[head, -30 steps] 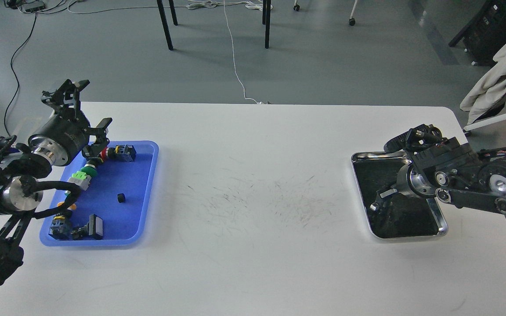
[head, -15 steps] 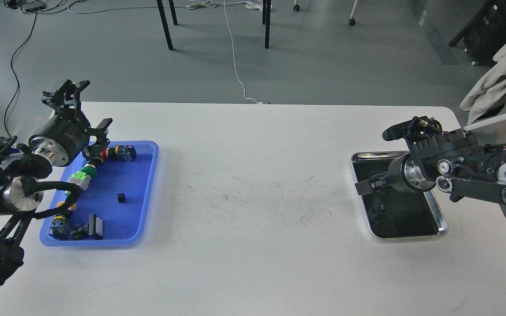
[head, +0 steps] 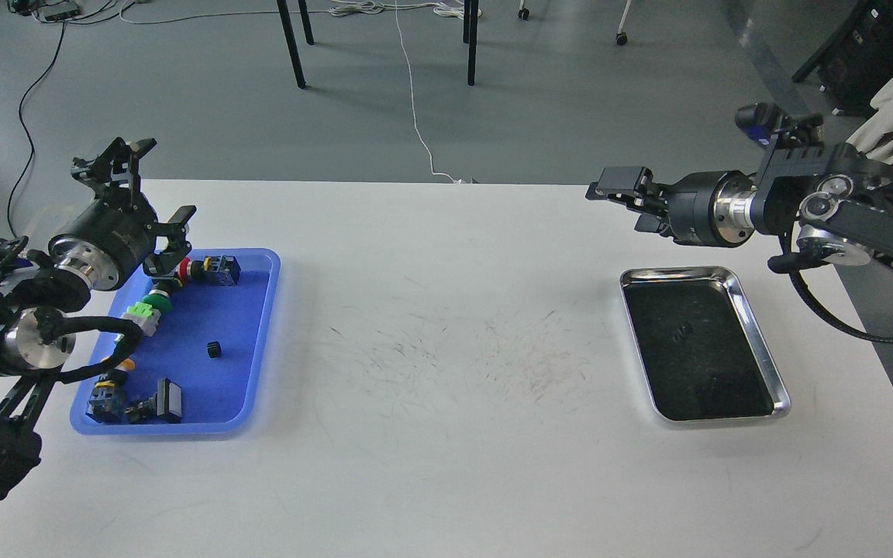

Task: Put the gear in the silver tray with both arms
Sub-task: 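Withdraw the right gripper up from the silver tray, then lower the left gripper into the blue tray and grasp another black part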

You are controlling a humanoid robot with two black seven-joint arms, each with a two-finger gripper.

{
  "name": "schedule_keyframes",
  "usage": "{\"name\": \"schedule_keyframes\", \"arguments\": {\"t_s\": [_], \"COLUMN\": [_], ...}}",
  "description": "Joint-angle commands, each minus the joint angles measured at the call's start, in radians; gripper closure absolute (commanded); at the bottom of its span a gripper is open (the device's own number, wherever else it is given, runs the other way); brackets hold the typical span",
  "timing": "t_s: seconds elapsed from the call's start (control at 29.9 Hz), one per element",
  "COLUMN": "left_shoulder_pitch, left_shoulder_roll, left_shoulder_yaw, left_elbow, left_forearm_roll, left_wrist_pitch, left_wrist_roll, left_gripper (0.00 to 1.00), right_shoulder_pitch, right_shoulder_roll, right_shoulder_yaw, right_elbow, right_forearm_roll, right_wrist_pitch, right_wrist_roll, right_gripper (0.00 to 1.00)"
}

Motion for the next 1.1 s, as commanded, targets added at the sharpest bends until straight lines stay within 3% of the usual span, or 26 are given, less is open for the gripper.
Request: {"name": "schedule_keyframes", "arguments": {"t_s": [0.0, 0.13, 0.4, 0.57, 0.77, 0.9, 1.07], "left_shoulder_pitch": [0.004, 0.024, 0.222, 0.253, 0.302, 0.303, 0.302], "left_shoulder_roll": [0.024, 0.084, 0.318, 0.400, 0.386, 0.385, 0.342], "left_shoulder_yaw": [-0.001, -0.001, 0.001, 0.013, 0.085, 0.162, 0.274], "left_elbow": [-0.006, -0.038, -0.308, -0.388, -0.477, -0.475, -0.437], "left_forearm_roll": [-0.007, -0.008, 0.012, 0.232, 0.612, 0.879, 1.191], "left_wrist_pitch": [-0.002, -0.012, -0.127, -0.149, -0.189, -0.173, -0.117], "left_wrist_roll": [0.000, 0.000, 0.002, 0.002, -0.002, -0.023, -0.086], "left_gripper": [0.02, 0.02, 0.02, 0.02, 0.02, 0.03, 0.04], "right_shoulder_pitch": [-0.128, -0.327, -0.684, -0.781, -0.789, -0.791, -0.815], "right_shoulder_roll": [0.011, 0.032, 0.092, 0.129, 0.163, 0.166, 0.166], "right_shoulder_yaw": [0.217, 0.478, 0.874, 0.939, 0.959, 0.957, 0.947], "right_elbow": [-0.047, -0.056, -0.053, -0.053, -0.052, -0.053, -0.050], "right_forearm_roll": [0.211, 0.443, 0.574, 0.603, 0.615, 0.615, 0.614], "right_wrist_pitch": [-0.003, 0.001, 0.069, 0.081, 0.076, 0.076, 0.080], "right_wrist_roll": [0.001, 0.003, 0.011, 0.014, 0.032, 0.035, 0.035], "right_gripper": [0.04, 0.04, 0.04, 0.03, 0.03, 0.03, 0.03]}}
